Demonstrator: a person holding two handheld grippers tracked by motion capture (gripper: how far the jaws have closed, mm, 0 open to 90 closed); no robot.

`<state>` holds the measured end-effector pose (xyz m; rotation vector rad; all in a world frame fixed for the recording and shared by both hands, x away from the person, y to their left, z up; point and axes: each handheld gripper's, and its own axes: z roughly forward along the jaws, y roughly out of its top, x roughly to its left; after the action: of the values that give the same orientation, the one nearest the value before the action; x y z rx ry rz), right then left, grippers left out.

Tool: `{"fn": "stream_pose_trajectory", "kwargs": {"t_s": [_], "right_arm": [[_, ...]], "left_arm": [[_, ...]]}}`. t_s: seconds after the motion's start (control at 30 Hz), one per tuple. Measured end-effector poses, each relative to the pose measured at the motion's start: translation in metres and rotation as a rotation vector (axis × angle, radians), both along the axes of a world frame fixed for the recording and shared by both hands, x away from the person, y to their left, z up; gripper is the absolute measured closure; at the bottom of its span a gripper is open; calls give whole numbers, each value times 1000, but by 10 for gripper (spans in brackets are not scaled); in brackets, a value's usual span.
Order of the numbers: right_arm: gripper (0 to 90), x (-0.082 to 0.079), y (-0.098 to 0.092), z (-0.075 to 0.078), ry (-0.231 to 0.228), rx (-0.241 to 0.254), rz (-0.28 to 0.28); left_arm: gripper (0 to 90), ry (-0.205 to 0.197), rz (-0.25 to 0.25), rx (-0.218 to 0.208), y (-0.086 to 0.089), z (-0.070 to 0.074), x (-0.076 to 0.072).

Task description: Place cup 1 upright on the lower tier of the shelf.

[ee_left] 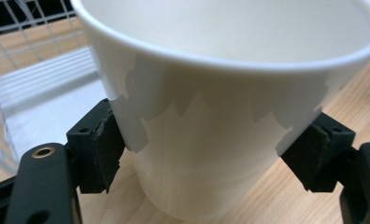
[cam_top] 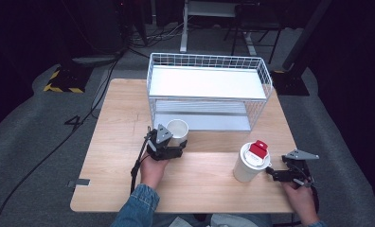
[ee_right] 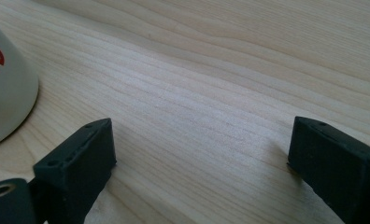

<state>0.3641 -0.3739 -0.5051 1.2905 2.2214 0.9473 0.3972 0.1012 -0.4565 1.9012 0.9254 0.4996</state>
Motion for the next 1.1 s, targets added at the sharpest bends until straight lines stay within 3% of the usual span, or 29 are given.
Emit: {"fn": "stream_pose_trajectory", "kwargs": {"t_s": [0.3,0.57,0.73,0.8,1.1], "right_arm": [[79,0,0,0,0,0,-3],[78,0,1,0,0,-1,-6],[78,0,1,0,0,-2,-8],[79,0,1,0,0,-2,-8],[79,0,1,0,0,-2,-12]], "left_arm": [[226,-13,-27,-1,-17,11,16],[225,-20,-38,-38,-34,12,32],[226,-13,-14,-67,-42,8,41],[226,0,-4,-49,-45,7,46],[226,-19,1,-47,-60,9,59]]}}
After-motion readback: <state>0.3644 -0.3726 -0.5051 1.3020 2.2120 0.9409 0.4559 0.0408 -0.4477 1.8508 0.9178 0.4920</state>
